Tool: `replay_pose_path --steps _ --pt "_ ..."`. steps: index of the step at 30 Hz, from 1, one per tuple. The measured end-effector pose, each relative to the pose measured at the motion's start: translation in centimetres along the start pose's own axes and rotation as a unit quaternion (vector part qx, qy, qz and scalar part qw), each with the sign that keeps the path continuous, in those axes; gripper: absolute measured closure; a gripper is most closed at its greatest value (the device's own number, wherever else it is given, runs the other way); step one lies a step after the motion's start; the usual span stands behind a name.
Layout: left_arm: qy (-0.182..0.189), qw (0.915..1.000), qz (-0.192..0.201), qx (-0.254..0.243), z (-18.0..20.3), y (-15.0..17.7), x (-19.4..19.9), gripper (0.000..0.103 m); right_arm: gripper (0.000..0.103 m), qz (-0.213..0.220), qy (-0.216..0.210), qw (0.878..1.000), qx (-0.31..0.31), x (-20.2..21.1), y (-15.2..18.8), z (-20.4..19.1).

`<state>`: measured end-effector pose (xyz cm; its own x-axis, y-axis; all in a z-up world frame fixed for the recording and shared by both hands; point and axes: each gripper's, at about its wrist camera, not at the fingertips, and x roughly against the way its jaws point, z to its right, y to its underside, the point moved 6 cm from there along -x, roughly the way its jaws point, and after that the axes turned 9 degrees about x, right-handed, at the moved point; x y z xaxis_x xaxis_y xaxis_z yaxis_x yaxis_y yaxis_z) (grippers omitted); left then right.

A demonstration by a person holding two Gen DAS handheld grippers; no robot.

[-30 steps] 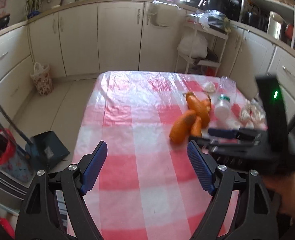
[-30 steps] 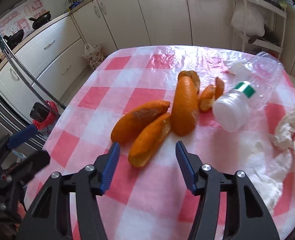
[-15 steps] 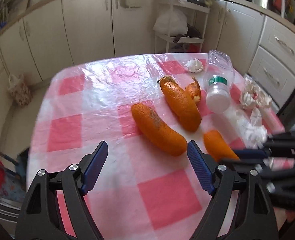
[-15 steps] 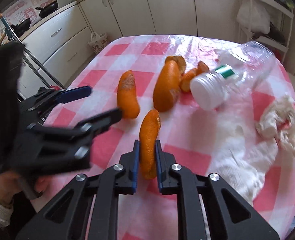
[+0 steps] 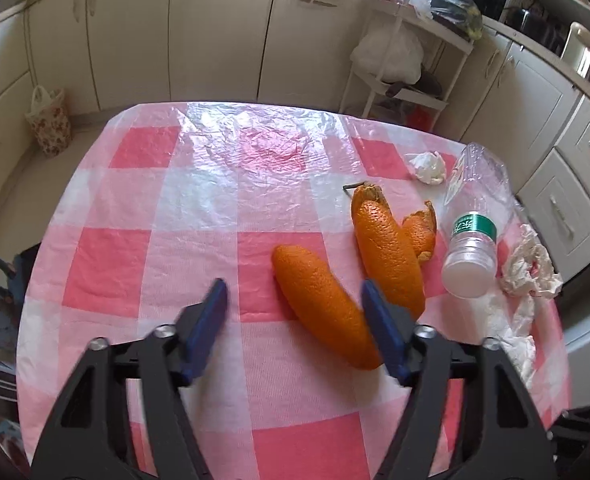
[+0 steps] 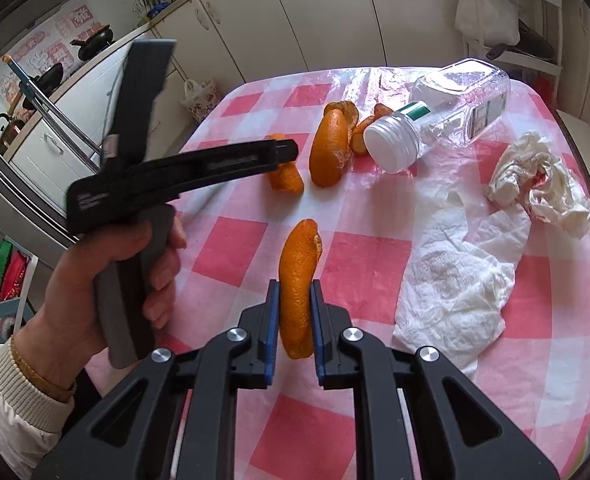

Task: Collect trash
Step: 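Carry both orange peels toward the yellow bin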

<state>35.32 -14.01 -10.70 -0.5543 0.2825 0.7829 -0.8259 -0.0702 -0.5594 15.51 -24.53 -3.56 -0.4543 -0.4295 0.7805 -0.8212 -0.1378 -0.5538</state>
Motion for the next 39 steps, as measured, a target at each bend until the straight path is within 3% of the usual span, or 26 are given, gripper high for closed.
replay_pose_path --steps 2,4,8,15,20,29,39 --pt "0.002 1.0 -0.008 0.0 0.4 0.1 -0.1 0.078 0.088 0.003 -0.003 1.0 -0.004 0.4 0.5 -0.2" --pt "0.014 0.9997 -0.018 -0.004 0.7 0.4 0.0 0.087 0.088 0.009 -0.008 1.0 -0.008 0.9 0.7 -0.3" --pt "0.022 0.9993 -0.028 -0.002 0.2 2.1 2.1 0.091 0.088 0.034 -0.013 0.999 -0.009 2.5 1.0 -0.6" --pt "0.037 0.9991 0.002 0.019 -2.1 5.7 10.4 0.091 0.088 0.096 -0.04 0.994 -0.031 6.0 0.4 -1.1" --pt "0.07 0.9972 0.024 0.013 0.1 7.6 15.5 0.091 0.088 0.14 -0.044 0.988 -0.049 10.0 1.3 -0.8" --pt "0.152 0.9865 0.044 -0.04 9.9 10.3 22.3 0.091 0.088 0.195 0.003 0.978 -0.076 18.7 5.2 3.0" --pt "0.223 0.9668 -0.009 -0.124 24.0 16.7 23.4 0.091 0.088 0.225 0.081 0.96 -0.145 25.3 13.4 10.0"
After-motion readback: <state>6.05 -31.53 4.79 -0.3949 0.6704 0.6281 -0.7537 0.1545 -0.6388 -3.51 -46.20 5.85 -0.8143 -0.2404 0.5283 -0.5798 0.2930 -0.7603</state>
